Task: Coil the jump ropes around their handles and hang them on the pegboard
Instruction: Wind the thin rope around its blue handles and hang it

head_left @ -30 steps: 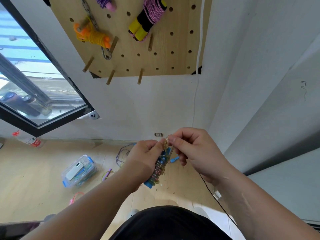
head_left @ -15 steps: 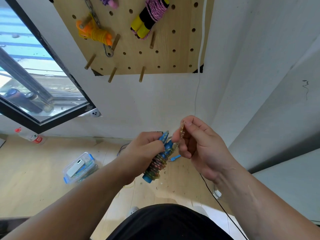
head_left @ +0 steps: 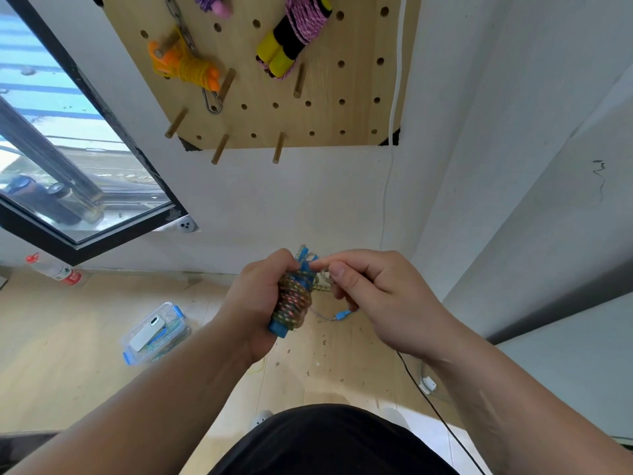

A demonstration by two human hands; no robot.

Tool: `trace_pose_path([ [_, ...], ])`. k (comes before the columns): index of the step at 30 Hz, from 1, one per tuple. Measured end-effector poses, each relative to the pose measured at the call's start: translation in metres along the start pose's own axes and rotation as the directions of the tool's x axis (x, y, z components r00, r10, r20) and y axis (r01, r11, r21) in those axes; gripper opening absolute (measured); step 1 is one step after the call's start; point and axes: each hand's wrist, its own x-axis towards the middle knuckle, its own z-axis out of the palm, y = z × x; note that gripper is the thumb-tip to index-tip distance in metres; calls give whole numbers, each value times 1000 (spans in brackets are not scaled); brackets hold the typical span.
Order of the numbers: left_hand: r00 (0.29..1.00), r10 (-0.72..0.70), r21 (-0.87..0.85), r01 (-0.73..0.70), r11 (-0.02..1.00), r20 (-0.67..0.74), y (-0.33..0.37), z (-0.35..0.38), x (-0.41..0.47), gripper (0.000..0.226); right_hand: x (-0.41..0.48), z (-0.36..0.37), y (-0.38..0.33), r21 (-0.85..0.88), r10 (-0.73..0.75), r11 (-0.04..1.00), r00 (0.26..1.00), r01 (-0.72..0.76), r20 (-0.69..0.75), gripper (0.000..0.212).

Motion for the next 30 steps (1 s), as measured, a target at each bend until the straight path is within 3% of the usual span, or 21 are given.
trace_pose_path([
  [4, 998, -40, -41, 42, 998, 52, 1, 6, -3, 17, -6, 5, -2, 181, -12, 983, 1000, 11, 5, 27],
  [7, 991, 77, 220, -100, 970, 109, -6, 6, 1, 30, -4, 1, -4, 195, -24, 981, 1000, 27, -14, 25],
  [10, 952, 103, 557, -255, 790, 290, -5, 2, 1, 27, 2, -10, -4, 102, -23, 995, 1000, 23, 5, 21],
  [13, 905, 62, 682, -361, 636, 421, 5, -3, -7, 25, 8, -17, -5, -19, -25, 999, 999, 26, 29, 21],
  [16, 872, 83, 706, -443, 553, 482, 13, -3, -15, 29, 14, -14, -4, -160, -17, 987, 999, 10, -40, 24],
  [20, 842, 243, 639, -527, 560, 482, 12, -6, -21, 31, 16, -7, -3, -179, 70, 980, 994, -84, -84, 24],
  [23, 790, 368, 665, -612, 429, 490, 5, -11, -21, 16, 13, -2, -5, -20, 141, 989, 987, -143, -73, 28],
  [25, 765, 460, 665, -632, 398, 451, 2, -15, -19, 5, 12, 0, -5, 126, 166, 980, 983, -155, -78, 28],
  [28, 785, 498, 631, -605, 486, 369, 0, -18, -17, 30, 12, 4, -3, 142, 156, 980, 981, -138, -118, 30],
  [30, 771, 513, 652, -615, 443, 378, 0, -22, -17, 36, 13, 4, -1, 129, 167, 980, 981, -153, -104, 30],
])
